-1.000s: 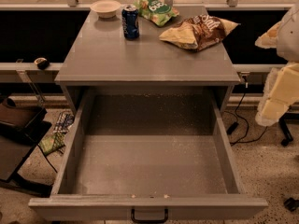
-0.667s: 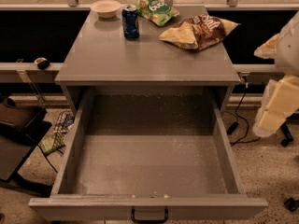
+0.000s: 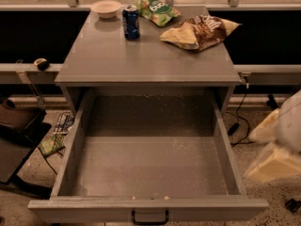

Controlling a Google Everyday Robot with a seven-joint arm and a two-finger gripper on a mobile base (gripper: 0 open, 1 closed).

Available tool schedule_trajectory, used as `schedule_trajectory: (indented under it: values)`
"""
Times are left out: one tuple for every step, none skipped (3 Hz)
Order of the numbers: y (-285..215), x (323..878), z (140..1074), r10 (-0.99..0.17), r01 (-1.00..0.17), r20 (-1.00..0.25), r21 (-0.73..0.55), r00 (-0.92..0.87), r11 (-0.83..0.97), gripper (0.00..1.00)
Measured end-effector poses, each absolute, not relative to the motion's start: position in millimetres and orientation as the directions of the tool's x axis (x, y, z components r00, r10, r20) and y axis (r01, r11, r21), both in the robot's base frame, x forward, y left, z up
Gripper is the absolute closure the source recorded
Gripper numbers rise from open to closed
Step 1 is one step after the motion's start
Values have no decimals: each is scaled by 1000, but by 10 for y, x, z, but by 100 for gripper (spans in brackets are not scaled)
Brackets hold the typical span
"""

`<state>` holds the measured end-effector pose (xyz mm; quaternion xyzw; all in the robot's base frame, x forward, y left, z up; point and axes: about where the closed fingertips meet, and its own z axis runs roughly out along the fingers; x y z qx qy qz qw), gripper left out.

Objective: Close top drawer

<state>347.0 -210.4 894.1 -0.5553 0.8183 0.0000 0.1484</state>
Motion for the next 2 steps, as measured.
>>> schedule_trajectory:
  values:
    - [-2101,3078,8396,-898,-905,-228,-117,-376,409,66]
    - [-2138,2703,7754,-893,-905,-193,-50,-406,422,89]
